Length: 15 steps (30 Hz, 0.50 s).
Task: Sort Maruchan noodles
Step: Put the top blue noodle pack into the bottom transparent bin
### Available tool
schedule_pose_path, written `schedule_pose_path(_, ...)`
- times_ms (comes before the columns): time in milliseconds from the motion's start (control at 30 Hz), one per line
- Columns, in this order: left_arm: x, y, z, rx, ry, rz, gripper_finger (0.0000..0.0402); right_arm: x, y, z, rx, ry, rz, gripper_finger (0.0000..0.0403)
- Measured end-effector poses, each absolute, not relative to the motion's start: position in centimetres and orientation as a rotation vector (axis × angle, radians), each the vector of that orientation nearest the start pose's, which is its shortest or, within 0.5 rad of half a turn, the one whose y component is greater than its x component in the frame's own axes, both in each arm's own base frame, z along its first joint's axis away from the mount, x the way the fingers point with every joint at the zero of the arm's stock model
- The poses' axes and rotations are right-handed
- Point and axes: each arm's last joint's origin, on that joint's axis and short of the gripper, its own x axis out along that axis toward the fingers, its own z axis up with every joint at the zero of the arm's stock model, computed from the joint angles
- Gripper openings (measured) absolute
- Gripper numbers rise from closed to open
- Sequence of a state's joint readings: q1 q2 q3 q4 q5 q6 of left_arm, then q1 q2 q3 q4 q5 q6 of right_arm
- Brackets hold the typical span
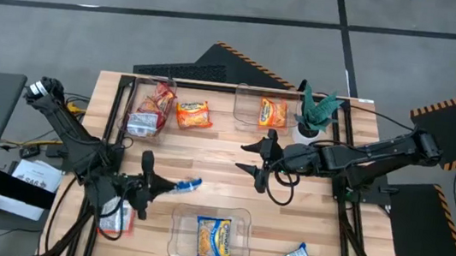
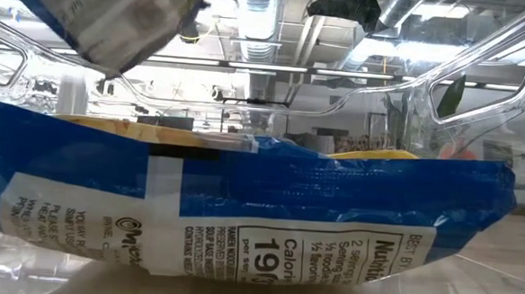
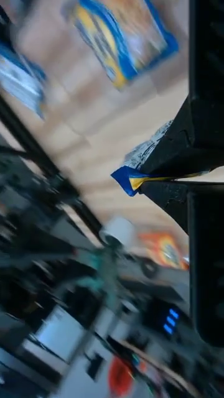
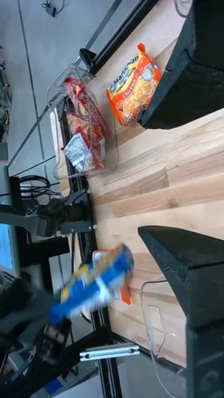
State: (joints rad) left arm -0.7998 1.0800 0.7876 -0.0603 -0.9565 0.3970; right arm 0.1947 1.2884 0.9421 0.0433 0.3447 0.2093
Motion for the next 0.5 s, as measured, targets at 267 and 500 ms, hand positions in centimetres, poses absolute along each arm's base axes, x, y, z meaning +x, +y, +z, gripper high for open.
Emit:
schedule_pose_path(267, 18.0, -15.3, 29.5, 0.594, -0.001, -0.123, 0.0, 28.4, 4.6, 30.2, 0.127, 0.275, -0.178, 0.0285)
schedule_pose_path(500, 19.2, -13.6, 28.2, 0.444, -0.182, -0.328, 0.0, 28.4, 4.6, 30.2, 0.13, 0.275, -0.178, 0.0285)
